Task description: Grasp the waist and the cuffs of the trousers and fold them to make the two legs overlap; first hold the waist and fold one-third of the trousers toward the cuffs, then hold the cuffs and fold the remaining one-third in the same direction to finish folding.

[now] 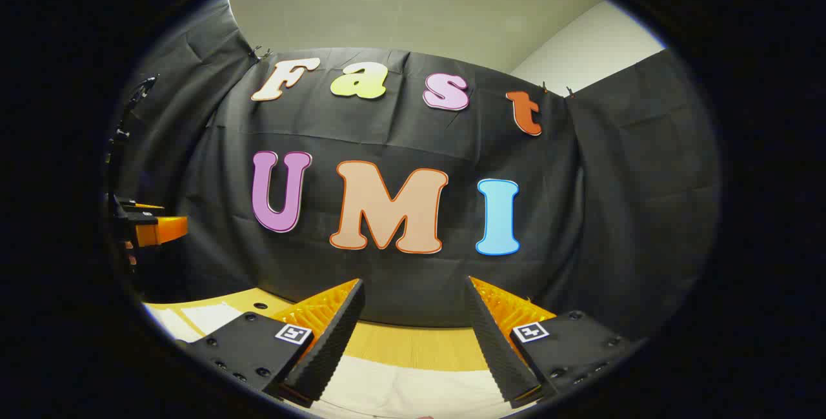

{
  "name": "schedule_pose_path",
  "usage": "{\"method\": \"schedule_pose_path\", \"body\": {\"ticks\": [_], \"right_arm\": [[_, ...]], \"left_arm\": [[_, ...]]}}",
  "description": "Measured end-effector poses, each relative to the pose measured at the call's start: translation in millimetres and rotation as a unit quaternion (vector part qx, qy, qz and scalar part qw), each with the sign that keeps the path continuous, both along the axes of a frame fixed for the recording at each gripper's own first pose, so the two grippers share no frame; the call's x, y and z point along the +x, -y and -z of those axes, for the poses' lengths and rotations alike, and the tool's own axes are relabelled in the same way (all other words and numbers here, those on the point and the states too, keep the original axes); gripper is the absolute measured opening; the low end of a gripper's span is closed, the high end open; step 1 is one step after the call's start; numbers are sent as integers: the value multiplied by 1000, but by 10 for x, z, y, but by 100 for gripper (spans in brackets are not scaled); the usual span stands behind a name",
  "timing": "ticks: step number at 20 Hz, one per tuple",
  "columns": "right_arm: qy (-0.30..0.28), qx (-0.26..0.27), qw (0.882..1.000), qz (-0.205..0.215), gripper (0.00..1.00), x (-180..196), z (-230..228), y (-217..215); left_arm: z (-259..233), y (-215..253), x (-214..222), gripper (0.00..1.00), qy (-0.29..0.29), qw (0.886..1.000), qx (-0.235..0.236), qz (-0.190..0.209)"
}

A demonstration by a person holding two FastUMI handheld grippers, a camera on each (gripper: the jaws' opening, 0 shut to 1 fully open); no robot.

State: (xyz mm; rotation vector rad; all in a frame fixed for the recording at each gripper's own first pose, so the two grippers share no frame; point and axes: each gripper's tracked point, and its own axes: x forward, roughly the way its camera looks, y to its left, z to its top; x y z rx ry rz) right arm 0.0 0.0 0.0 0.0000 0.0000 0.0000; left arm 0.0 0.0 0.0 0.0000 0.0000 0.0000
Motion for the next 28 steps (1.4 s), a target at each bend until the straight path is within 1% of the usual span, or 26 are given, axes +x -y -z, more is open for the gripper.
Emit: {"method": "schedule_pose_path", "body": {"ticks": [1, 6, 7, 8, 9, 10, 11, 12, 16, 17, 18, 19, 20, 22, 23, 28], "right_arm": [[2, -1, 1000, 0, 97, -13, -7, 19], [8, -9, 1000, -1, 98, -98, -55, 66], [9, -11, 1000, -1, 97, -124, -71, 68], [11, -13, 1000, 0, 97, -146, -86, 82], [11, -15, 1000, -1, 99, -162, -85, 88], [11, -16, 1000, 0, 99, -179, -82, 98], [10, -16, 1000, 2, 97, -202, -75, 121], [10, -16, 1000, 4, 97, -226, -75, 137], [8, -17, 1000, 11, 97, -287, -62, 200], [6, -18, 1000, 10, 97, -289, -40, 218], [5, -21, 1000, 10, 97, -295, -25, 228], [3, -26, 1000, 10, 97, -309, -2, 260], [1, -32, 999, 12, 97, -315, 13, 295], [-1, -40, 999, 10, 97, -329, 46, 359], [-4, -47, 999, 8, 96, -338, 93, 392], [-39, -119, 992, 4, 97, -431, 406, 739]], "left_arm": [[-20, -16, -21, 89, 5, 1000, 2, -3], [-116, -54, -105, 89, 23, 999, 11, -21], [-108, -33, -130, 93, 25, 999, 10, -20], [-103, -17, -152, 89, 23, 1000, 8, -18], [-93, -7, -164, 89, 21, 1000, 6, -16], [-85, -3, -184, 93, 19, 1000, 4, -14], [-68, 0, -206, 93, 19, 1000, 1, -13], [-68, -3, -209, 89, 16, 1000, -1, -13], [-14, -2, -213, 89, 8, 1000, -4, -9], [8, 14, -219, 93, 4, 1000, -8, -6], [14, 28, -213, 89, 2, 1000, -11, -4], [22, 30, -201, 93, 0, 1000, -13, -3], [25, 30, -193, 89, -1, 1000, -12, -3], [27, 48, -182, 89, -2, 1000, -12, -2], [47, 68, -171, 93, -4, 1000, -11, -1], [89, 104, -186, 93, -10, 1000, -10, 3]]}}
